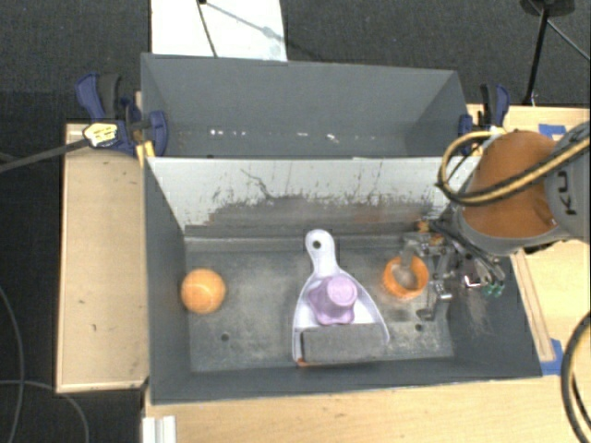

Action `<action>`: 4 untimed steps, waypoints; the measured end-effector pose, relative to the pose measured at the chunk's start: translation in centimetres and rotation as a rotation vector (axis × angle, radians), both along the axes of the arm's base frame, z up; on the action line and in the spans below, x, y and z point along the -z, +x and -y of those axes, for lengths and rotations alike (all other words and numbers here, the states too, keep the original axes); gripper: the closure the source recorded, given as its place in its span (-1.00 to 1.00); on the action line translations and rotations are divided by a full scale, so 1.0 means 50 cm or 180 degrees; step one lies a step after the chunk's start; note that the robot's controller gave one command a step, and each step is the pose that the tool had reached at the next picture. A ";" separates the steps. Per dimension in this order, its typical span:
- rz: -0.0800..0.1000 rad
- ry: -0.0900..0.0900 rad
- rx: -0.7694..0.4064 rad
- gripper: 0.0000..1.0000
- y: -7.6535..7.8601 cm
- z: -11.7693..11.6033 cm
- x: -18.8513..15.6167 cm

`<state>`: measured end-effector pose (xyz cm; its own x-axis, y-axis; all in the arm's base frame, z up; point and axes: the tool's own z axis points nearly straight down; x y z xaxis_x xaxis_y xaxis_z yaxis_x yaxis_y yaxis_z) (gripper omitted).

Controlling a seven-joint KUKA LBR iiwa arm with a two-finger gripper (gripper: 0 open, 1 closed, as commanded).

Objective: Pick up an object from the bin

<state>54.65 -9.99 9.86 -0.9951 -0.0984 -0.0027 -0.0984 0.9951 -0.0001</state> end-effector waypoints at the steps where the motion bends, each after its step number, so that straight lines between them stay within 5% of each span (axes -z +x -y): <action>1: -0.0005 0.0003 0.0198 -1.00 -0.041 -0.008 0.033; 2: -0.0008 0.0004 0.0835 -1.00 -0.061 0.000 0.023; 3: -0.0001 0.0000 0.0965 -1.00 -0.027 -0.021 0.023; 4: -0.0009 0.0002 0.1769 1.00 -0.019 -0.011 0.057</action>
Offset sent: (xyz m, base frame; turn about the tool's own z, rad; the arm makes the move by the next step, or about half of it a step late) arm -0.0368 -0.0022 -0.0083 0.3327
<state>53.70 -9.44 7.03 -0.8972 0.4415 0.0003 0.4415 0.8972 -0.0002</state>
